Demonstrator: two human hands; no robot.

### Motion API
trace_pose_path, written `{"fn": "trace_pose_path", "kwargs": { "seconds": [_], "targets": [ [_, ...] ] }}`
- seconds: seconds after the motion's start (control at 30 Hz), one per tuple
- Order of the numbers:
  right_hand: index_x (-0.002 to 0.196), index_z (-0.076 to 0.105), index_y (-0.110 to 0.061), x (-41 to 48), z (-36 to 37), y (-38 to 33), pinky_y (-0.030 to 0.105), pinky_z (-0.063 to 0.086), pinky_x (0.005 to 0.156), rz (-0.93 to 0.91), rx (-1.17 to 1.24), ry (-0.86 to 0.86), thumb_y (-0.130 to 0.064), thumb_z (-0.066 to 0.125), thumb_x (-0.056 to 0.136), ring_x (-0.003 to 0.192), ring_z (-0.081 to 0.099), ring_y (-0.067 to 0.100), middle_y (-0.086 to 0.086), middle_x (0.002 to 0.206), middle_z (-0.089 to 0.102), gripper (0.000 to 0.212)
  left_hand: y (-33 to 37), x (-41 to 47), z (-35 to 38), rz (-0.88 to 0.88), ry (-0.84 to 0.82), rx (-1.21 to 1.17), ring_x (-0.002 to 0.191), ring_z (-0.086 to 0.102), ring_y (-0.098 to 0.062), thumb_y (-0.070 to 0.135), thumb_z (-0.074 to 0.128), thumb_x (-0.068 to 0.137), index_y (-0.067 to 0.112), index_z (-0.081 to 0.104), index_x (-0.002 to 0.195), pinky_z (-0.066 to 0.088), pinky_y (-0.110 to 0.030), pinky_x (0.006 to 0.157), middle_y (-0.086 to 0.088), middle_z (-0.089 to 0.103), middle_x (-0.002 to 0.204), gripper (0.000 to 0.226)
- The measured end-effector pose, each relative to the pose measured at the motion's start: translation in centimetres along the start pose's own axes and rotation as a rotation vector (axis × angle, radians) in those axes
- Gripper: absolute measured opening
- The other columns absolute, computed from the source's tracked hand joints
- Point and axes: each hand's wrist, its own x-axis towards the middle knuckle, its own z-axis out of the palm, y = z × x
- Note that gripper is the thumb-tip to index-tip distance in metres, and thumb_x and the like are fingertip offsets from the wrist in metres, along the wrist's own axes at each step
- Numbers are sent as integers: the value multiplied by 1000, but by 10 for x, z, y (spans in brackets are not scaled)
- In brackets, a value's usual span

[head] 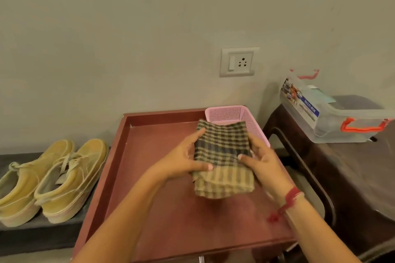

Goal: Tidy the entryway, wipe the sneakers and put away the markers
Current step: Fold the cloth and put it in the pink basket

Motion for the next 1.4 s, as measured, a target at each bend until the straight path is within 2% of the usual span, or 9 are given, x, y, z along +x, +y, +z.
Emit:
{"fn": "trace_pose_path", "kwargs": {
  "seconds": [0.27,0.4,0.57,0.7,0.87,0.97,1.17,1.3,1.4],
  "targets": [
    [104,50,-20,133,-42,5,32,48,87,71,-551,189,7,57,81,104,57,20,7,117,56,36,32,138,5,5,264,579,93,59,-17,14,83,67,7,56,114,47,-23,69,-3,59,109,55],
    [96,64,-16,151,-46,33,17,37,86,82,-754,114,7,58,82,114,54,20,5,121,59,28,14,157,17,3,273,782,100,60,-24,14,81,67,5,58,117,50,-31,82,-9,52,122,56],
    [116,61,-11,149,-37,41,30,41,95,-37,-1103,-1,7,46,86,112,54,28,11,123,58,38,0,156,34,39,247,1150,106,55,-29,22,72,77,12,55,116,45,-37,83,-10,45,125,44],
    [109,61,-7,137,-29,40,39,43,90,-214,-1446,33,0,45,86,111,49,32,14,122,53,29,2,158,44,-79,171,1644,134,32,-31,25,54,89,21,56,116,-2,-77,99,-4,52,124,28],
    [111,61,-18,130,-27,36,44,26,109,39,-1597,-202,-12,43,88,106,56,27,6,109,64,29,-13,166,35,-234,28,1720,144,5,-38,28,44,93,27,59,118,-23,-80,78,-2,47,139,29],
    [114,59,-23,129,-27,38,51,-1,115,148,-1656,-338,-20,38,92,110,55,22,1,108,65,30,-20,163,37,-298,-57,1703,143,-14,-41,29,42,94,27,52,131,-25,-79,77,-7,24,156,38],
    [111,59,-22,114,-20,9,55,-7,112,99,-1512,-252,-20,40,91,110,55,23,1,109,65,28,14,113,37,-64,179,1270,147,5,-26,19,40,92,23,45,134,-15,-75,99,3,41,145,43],
    [118,60,-22,69,-8,-18,49,0,114,-15,-1217,-65,-19,43,93,117,52,21,-1,121,62,30,29,38,39,102,457,917,142,24,-18,25,47,92,28,43,137,-2,-65,112,9,45,142,45],
    [112,65,-19,8,13,-53,31,36,100,-142,-841,24,-16,51,91,106,58,18,-1,113,66,25,34,-42,51,382,701,596,120,48,-7,24,56,85,30,41,130,34,-55,104,14,53,122,48]
  ]
}}
